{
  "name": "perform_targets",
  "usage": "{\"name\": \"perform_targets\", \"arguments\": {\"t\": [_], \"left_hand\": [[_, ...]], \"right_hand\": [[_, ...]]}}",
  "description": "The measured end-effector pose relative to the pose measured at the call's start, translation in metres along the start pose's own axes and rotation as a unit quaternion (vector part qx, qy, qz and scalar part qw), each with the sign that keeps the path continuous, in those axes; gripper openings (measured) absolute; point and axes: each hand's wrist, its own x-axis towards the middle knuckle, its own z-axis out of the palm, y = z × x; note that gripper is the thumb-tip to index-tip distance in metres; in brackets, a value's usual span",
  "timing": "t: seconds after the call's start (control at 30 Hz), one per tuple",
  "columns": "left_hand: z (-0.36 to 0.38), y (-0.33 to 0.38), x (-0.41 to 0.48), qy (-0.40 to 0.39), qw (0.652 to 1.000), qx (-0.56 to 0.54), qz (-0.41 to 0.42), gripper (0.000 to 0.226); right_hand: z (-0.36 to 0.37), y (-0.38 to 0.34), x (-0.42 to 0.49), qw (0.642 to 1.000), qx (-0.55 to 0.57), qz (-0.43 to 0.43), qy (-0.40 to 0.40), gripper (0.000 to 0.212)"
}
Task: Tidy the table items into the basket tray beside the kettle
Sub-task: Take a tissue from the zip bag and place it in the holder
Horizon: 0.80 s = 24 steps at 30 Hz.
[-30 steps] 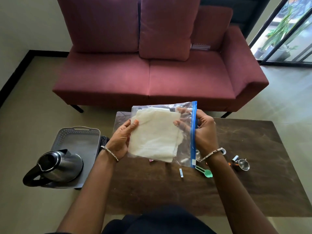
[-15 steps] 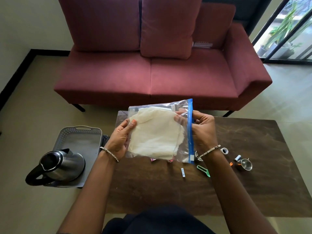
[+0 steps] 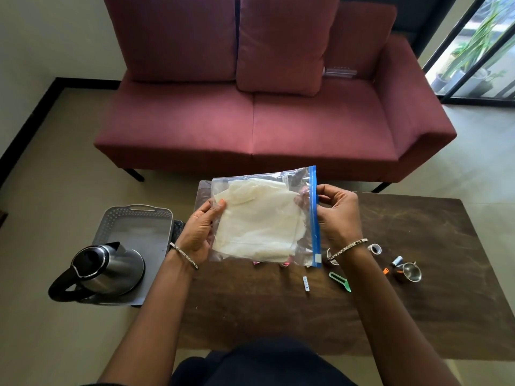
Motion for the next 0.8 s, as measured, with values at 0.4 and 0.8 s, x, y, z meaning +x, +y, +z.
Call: {"name": "perform_targets", "arguments": {"t": [0.4,0.8], "left_hand": [[-0.008,-0.010,-0.001,0.020,0.995,-0.076,-0.066,0.032],[-0.019,-0.027,0.001,-0.055,0.989,-0.057,-0.126,0.049]], "right_hand": [[0.003,-0.004,-0.005,0.994,-0.037,-0.089,0.054,0.013],[0.007,-0.016,0.022,0.971,0.092,-0.111,0.191,0.024]]}}
